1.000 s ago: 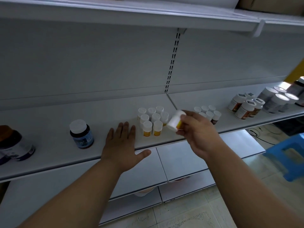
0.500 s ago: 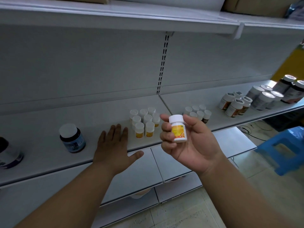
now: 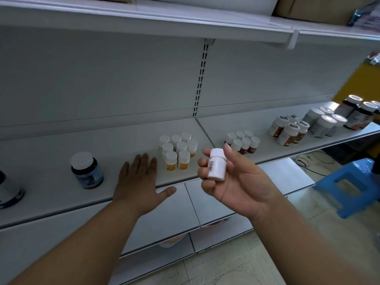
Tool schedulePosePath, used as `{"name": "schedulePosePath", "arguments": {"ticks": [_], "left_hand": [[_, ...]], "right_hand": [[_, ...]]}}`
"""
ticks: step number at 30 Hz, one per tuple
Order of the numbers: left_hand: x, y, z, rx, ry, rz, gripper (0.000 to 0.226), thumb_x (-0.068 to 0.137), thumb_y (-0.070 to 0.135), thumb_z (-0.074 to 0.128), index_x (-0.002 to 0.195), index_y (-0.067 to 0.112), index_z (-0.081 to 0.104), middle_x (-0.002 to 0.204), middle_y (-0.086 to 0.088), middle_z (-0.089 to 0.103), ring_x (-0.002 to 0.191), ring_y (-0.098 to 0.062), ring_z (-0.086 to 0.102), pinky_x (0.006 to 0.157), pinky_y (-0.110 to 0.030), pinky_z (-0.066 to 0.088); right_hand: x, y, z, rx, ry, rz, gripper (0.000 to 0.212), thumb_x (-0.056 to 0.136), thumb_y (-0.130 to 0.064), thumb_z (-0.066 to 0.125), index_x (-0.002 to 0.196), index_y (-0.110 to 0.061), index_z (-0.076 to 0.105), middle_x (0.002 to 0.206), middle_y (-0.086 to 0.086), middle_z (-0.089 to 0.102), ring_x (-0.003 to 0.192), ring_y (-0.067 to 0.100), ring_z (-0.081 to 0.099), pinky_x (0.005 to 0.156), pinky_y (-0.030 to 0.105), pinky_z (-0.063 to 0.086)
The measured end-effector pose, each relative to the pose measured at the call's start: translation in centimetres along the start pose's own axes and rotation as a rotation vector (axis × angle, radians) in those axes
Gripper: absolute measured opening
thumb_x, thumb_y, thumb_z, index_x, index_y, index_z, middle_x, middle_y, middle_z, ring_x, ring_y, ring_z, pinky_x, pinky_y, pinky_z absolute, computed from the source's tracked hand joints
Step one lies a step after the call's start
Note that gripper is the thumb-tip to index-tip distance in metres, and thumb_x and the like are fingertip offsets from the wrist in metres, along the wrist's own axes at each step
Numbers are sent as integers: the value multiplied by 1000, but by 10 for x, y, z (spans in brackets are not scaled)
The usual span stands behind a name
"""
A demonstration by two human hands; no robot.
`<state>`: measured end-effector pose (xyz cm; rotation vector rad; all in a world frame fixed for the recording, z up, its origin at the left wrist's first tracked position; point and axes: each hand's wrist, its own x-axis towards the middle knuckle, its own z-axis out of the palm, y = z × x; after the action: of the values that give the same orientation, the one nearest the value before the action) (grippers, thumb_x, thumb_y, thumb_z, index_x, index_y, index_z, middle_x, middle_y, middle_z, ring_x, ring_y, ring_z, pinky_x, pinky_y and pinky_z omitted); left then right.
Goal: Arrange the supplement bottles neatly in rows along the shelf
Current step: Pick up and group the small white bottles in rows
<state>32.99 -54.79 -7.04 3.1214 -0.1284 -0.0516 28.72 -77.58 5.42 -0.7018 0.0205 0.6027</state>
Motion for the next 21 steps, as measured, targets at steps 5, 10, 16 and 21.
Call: {"name": "schedulePosePath", "arguments": {"ticks": [5,10,16,21], "left_hand": [[1,-1,1,3,-6,-6,132,51,94,-21,159,20,2,167,-8,-2,153,-25,-5,123,-48,0],[0,0,1,3,1,-6,135,49,94,-24,159,20,6,167,-8,1,153,-26,-3,123,-48,1],[0,0,0,5,-4,-10,133,50,94,-23,159,20,3,167,-7,-2,153,-25,-4,123,-48,0],[0,1,-2,15,-10,-5,130,53,93,-19,159,20,3,167,-8,-2,153,-26,-4,123,-48,0]], "right_hand": [[-4,-2,1,-177,37,-9,39,82,-18,60,117,1,60,102,18,64,86,27,62,70,30,51],[-6,-1,6,-233,73,-86,30,57,-31,91,78,-17,75,85,12,64,74,22,58,61,27,50],[-6,3,8,-710,271,-405,32,71,-26,74,98,-16,60,82,-3,65,73,10,61,67,24,51],[-11,8,-4,-1419,257,-902,36,76,-16,80,105,-26,61,107,-10,64,105,15,60,89,30,51]]}}
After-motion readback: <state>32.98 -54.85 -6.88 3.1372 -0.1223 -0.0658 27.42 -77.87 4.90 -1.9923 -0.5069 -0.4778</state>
